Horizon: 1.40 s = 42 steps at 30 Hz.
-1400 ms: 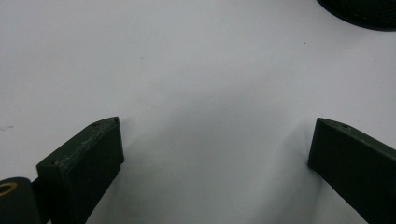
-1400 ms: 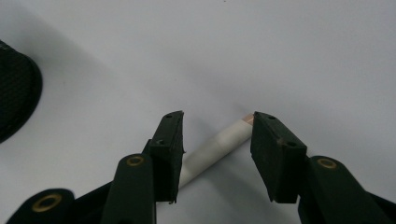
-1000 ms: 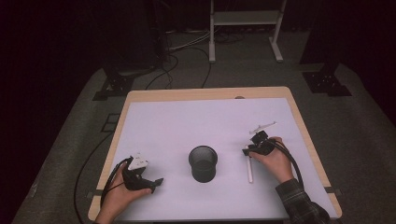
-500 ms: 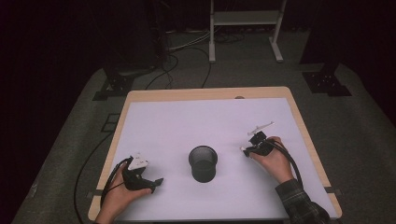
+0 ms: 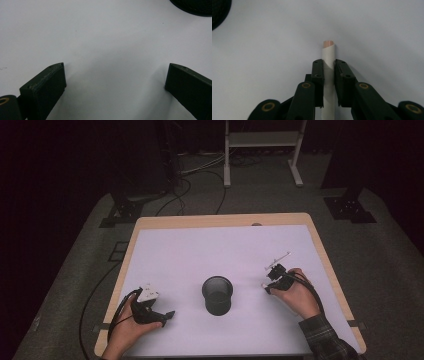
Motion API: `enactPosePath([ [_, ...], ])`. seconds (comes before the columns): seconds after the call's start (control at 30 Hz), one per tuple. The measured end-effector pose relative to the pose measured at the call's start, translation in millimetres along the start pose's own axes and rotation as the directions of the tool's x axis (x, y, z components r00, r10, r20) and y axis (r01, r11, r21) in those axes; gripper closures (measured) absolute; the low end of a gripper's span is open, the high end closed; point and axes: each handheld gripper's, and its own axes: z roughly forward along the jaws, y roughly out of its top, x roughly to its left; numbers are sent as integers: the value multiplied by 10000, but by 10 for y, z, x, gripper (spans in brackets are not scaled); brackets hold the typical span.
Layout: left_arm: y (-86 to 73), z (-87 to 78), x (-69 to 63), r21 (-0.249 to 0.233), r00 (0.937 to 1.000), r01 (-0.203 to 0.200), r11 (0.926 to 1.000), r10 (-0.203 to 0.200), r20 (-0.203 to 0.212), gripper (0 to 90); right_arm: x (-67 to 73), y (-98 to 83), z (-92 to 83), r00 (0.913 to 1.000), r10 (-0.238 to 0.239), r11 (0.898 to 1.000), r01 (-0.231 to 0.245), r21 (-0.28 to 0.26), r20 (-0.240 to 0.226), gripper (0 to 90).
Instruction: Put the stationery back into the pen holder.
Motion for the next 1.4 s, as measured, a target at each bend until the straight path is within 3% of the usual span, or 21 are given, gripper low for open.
enactPosePath([
  [0.13, 0, 0, 0, 0, 10000, -2, 10000, 2, 0, 22, 29, 23, -4, 9999, -105, 9995, 105, 291, 24, 759],
  [0.2, 0, 0, 0, -2, 10000, 6, 10000, -6, 3, 22, 30, 65, 11, 9992, -410, 9980, 409, 488, -3, 742],
  [0.37, 0, 0, 0, -3, 10000, 10, 10000, -10, 6, 22, 31, 153, 29, 9989, -461, 9962, 464, 732, -51, 737],
  [0.6, 0, 0, 0, -4, 10000, 1, 10000, -1, 2, 22, 69, 329, 97, 9951, -987, 9802, 956, 1736, 95, 759],
  [0.77, -1, 0, -1, -3, 10000, 10, 10000, -10, 6, 23, 102, 353, 106, 9953, -943, 9778, 887, 1900, 205, 777],
  [1.0, 0, 0, 0, 0, 10000, 0, 10000, 0, 0, 22, 81, 327, 94, 9962, -853, 9816, 813, 1725, 158, 780],
  [1.07, 0, 0, 0, 0, 10000, -1, 10000, 1, 0, 22, 59, 308, 79, 9979, -654, 9891, 652, 1322, -25, 780],
  [1.13, 0, 0, 0, -2, 10000, -1, 10000, 1, 0, 23, 56, 305, 72, 9980, -635, 9902, 638, 1244, -66, 780],
  [1.2, 0, 0, 0, 2, 10000, -4, 10000, 4, 0, 22, 43, 294, 21, 9983, -504, 9960, 524, 717, -297, 780],
  [1.23, 0, 0, 0, 2, 10000, -4, 10000, 4, 0, 22, 43, 294, 21, 9983, -504, 9960, 524, 717, -297, 780],
  [1.37, 0, 0, 0, 0, 10000, 0, 10000, 0, 1, 22, 24, 288, -104, 9973, -454, 9984, 434, -350, -576, 780],
  [1.4, 0, 0, 0, 0, 10000, 0, 10000, 0, 1, 22, 24, 288, -104, 9973, -454, 9984, 434, -350, -576, 780],
])
